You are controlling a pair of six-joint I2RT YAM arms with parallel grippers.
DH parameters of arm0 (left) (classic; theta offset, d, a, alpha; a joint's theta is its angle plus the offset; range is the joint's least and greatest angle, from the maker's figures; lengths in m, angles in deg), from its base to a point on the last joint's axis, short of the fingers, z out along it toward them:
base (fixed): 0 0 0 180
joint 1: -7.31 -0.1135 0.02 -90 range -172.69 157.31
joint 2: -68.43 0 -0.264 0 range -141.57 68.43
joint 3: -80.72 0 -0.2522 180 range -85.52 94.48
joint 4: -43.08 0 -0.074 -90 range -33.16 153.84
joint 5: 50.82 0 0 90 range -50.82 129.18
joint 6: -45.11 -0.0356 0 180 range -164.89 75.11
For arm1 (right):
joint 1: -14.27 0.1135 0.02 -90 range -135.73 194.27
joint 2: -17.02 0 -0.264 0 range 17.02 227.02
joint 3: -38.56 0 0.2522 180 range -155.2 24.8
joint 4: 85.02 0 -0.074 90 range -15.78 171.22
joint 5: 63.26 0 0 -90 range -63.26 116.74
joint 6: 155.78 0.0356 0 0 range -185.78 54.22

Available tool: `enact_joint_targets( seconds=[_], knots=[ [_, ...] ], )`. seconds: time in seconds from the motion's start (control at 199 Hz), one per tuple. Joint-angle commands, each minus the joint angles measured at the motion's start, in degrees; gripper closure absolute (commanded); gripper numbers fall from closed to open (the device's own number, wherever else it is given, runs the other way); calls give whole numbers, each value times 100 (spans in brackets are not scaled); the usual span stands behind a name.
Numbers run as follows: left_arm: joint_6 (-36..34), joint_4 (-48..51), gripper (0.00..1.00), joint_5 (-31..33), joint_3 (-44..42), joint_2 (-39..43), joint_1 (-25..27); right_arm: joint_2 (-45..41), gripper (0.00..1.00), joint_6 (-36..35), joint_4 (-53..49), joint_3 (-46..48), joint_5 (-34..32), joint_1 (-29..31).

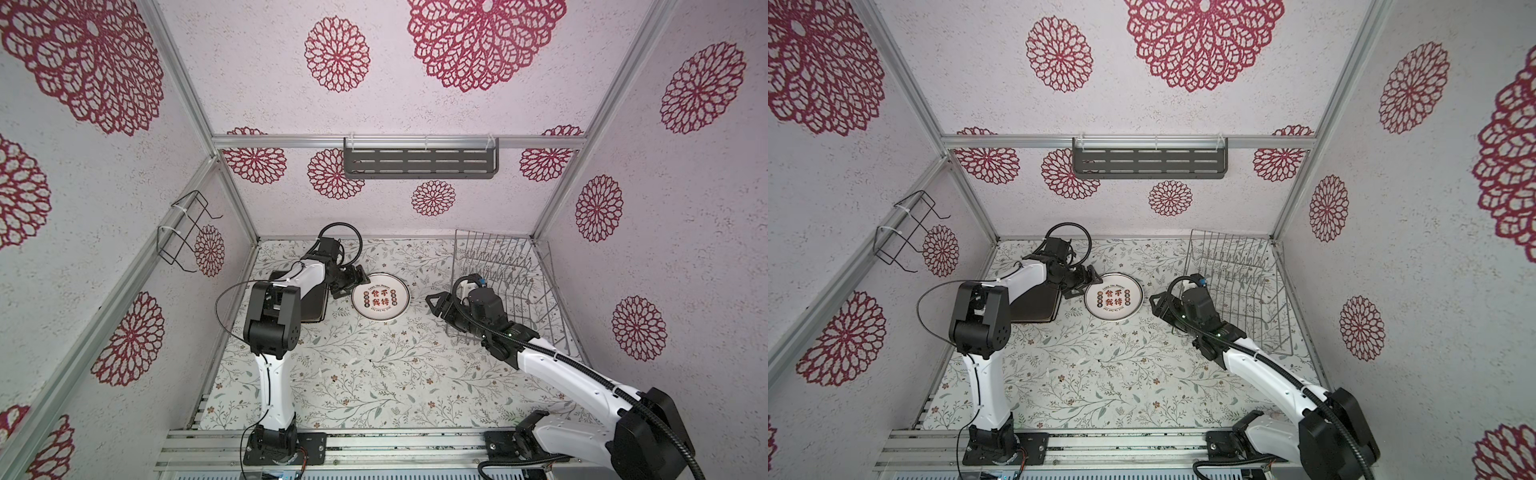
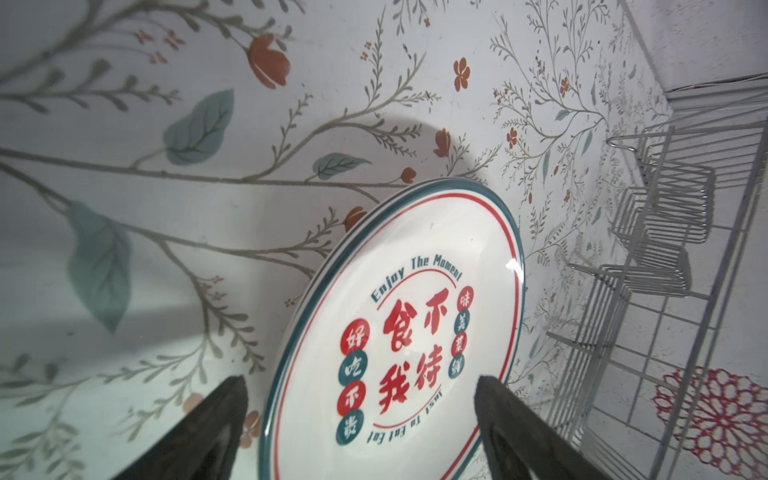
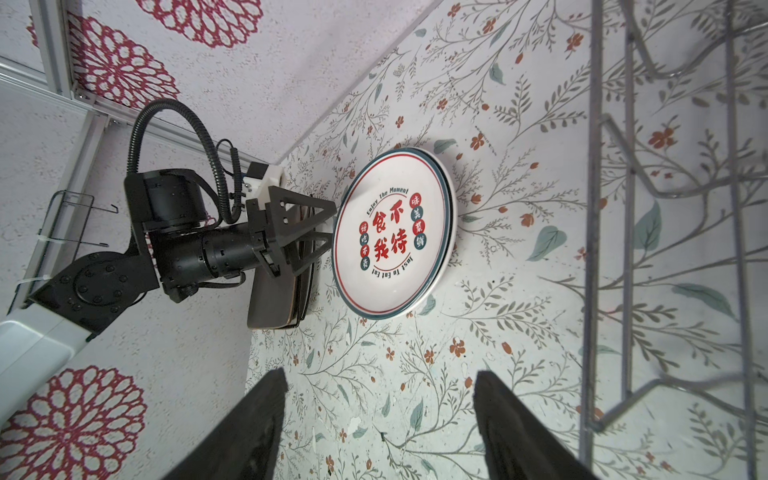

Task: Unload the plates from the dish rack

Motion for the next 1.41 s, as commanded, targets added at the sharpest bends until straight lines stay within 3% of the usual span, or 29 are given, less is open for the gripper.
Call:
enact_joint_targets(
  seconds=[0.0, 0.251, 0.402, 0.643, 0.814, 0.975, 1.055, 1.246, 1.402],
  knots=[
    [-303, 403, 2, 452, 179, -104, 83, -383, 24, -372, -167, 3, -431, -62],
    [-598, 446, 3, 969, 175, 384, 224, -1004, 19, -1121, -93, 343, -452, -627],
    [-762, -34, 3, 1311, -150, 1316, 242, -1415, 1, -1440, 257, 736, -112, -1257],
    [-1194, -1183, 3, 2000, -1129, 2725, 224, -1377, 1, -2083, 354, 838, -76, -1917],
    [-1618, -2487, 3, 2513, -2306, 3756, 207, -1123, 1, -2438, 472, 882, -316, -2345],
    [-2265, -4497, 3, 3216, -4067, 4785, 198, -1101, 1, -2612, 805, 1077, -435, -2563],
    [-2413, -5439, 3, 3885, -4896, 5192, 184, -1183, 1, -2708, 1144, 1289, -618, -2593],
    [-3134, -7127, 3, 5026, -6312, 5560, 154, -1281, 1, -3063, 1521, 1589, -969, -2652],
    [-3630, -7557, 3, 5578, -6767, 5438, 136, -1328, 1, -3426, 1551, 1670, -1242, -2675]
  ],
)
